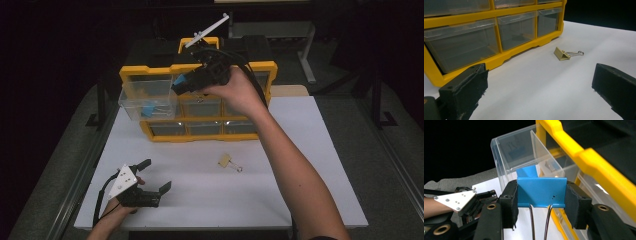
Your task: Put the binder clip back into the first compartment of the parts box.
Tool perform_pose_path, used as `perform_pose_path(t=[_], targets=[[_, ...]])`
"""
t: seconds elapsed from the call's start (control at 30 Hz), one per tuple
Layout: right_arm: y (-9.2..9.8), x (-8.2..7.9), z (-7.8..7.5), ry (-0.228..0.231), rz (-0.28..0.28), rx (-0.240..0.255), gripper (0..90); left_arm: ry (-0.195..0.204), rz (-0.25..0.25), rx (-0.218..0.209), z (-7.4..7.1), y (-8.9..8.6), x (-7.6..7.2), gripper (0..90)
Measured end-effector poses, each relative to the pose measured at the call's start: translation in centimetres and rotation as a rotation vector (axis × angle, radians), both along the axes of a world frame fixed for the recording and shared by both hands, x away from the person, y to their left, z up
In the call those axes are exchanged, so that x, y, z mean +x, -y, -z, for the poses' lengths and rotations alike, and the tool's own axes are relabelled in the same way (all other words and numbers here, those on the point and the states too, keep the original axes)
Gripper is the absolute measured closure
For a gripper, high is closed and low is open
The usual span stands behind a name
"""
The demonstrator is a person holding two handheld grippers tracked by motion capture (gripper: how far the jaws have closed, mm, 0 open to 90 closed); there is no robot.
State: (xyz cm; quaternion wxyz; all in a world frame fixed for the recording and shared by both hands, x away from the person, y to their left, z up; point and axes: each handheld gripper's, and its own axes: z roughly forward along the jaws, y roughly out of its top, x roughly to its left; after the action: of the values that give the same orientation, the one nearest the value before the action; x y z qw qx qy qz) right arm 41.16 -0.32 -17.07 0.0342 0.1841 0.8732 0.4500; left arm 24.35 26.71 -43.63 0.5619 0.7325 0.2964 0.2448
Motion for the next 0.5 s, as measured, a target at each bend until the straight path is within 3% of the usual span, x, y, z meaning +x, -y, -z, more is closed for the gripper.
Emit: perform_pose_path(t=[0.5], targets=[[-2.8, 0.5, -1.8, 0.006, -0.018, -0.001, 49.0, 0.002, 0.004, 0.003, -0.1, 0.0, 0.0, 0.0]])
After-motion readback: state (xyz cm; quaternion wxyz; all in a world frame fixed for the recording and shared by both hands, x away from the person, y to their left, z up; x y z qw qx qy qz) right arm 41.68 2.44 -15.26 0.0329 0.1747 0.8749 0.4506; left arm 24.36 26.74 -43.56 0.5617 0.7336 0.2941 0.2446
